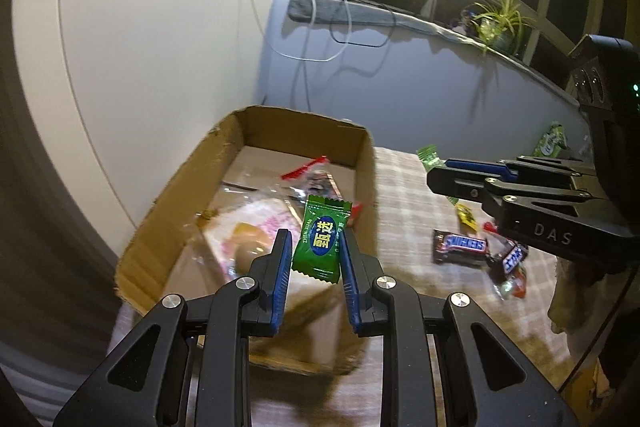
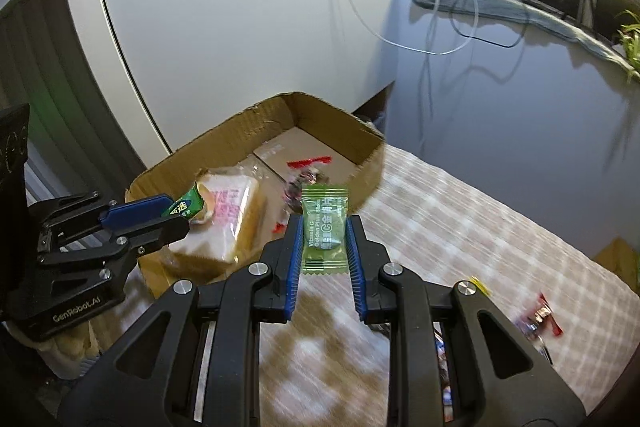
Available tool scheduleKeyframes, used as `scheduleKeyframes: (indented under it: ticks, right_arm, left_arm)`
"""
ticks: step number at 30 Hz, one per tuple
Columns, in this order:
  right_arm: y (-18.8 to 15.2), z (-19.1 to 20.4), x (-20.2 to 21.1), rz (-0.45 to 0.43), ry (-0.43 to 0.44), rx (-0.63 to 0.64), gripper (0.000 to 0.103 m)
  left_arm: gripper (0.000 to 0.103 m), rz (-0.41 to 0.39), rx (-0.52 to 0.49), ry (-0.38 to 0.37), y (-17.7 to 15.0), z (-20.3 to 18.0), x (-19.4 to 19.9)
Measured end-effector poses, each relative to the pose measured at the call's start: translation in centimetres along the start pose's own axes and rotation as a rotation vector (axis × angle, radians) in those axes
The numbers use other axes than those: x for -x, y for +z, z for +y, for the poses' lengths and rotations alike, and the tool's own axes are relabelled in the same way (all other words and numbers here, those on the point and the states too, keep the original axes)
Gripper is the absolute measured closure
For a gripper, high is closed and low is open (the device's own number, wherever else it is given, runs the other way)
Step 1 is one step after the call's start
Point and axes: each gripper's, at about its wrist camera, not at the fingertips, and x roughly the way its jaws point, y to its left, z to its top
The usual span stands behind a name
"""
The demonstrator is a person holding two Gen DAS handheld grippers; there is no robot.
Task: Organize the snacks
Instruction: 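Grasp a green candy with the left tool while the right tool carries its candy to the box, then open both tools over the box to drop the green candies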
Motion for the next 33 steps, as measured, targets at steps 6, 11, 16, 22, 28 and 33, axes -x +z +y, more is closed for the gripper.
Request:
scheduleKeyframes:
  ticks: [6,11,16,22,28,33]
  right_arm:
    - [1.7,0.9,-2.1,0.006,0.033,0.017,0.081]
    - [2.9,1.9,-4.0,0.018,0.054,0.037,0.081]
    - [3.6,2.6,-6.1,0.045,0.063,0.052,0.081]
    - [3.9,2.5,-7.3,0.058,0.069,0.050,0.081]
    - [4.0,2.6,-7.6,0.062,0.071,0.056,0.075]
    - [4.2,2.6,-6.7,0.022,0.053,0.051,0.035]
  left_arm:
    - [0.081,0.001,0.018,0.025,0.4,1.5,-0.8]
    - [0.081,0.007,0.034,0.042,0.7,2.4,-1.4]
    - [0.080,0.014,0.041,0.051,0.7,3.0,-1.8]
    - [0.080,0.021,0.042,0.056,0.8,3.3,-2.1]
    - [0.062,0.020,0.051,0.074,0.8,3.5,-2.1]
    - [0.050,0.004,0.055,0.085,0.8,3.6,-1.7]
